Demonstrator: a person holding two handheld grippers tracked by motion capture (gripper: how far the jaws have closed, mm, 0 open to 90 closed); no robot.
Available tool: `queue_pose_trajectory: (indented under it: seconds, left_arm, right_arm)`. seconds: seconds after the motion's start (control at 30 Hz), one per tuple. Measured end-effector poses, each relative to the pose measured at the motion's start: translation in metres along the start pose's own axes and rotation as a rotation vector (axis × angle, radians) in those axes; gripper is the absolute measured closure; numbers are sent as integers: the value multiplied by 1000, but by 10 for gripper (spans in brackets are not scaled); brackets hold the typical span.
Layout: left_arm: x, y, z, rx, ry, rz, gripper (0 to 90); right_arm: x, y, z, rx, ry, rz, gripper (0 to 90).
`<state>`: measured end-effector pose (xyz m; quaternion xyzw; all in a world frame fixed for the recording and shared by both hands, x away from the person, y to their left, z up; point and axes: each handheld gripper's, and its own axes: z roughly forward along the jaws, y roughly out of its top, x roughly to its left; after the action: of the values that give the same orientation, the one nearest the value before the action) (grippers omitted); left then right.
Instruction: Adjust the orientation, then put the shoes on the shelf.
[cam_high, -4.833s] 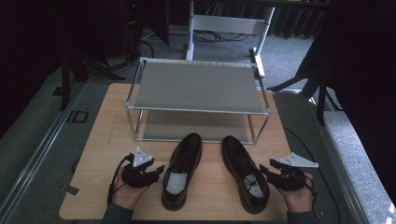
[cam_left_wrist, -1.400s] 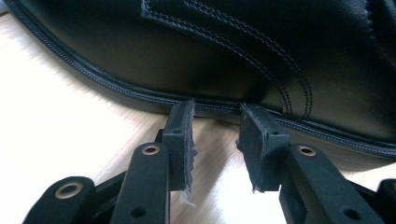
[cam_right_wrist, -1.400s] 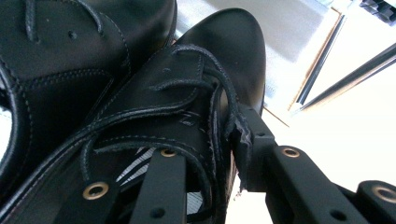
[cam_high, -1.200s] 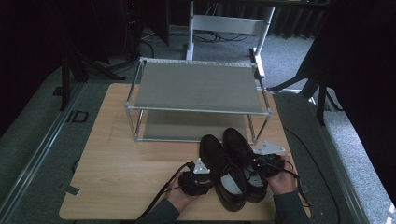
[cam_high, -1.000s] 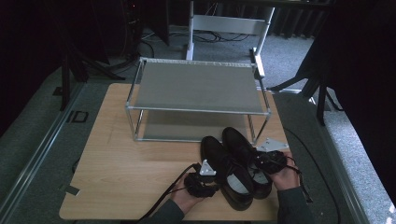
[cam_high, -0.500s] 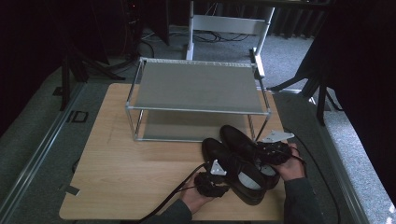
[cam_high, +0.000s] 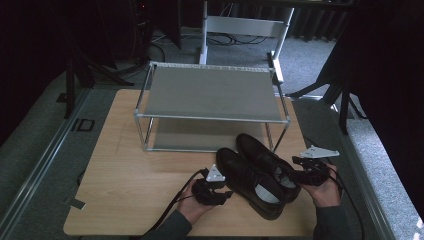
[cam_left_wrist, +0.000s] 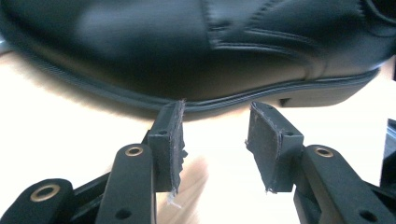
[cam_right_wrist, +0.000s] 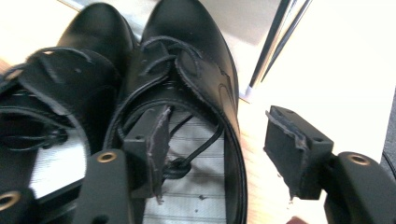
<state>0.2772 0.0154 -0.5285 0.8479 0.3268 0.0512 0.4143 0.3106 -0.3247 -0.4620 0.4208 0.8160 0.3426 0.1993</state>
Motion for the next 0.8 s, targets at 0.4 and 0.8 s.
queue_pose_trajectory:
  seconds: [0.4,0.8]
  left_arm:
    - [13,-15,-14,-38,52,-62,546]
    - [12,-16,-17,-43,57,-63,538]
  right_arm:
    - [16,-4,-16,-25,37,13,392]
    - [35,-13,-21,21,76,4,417]
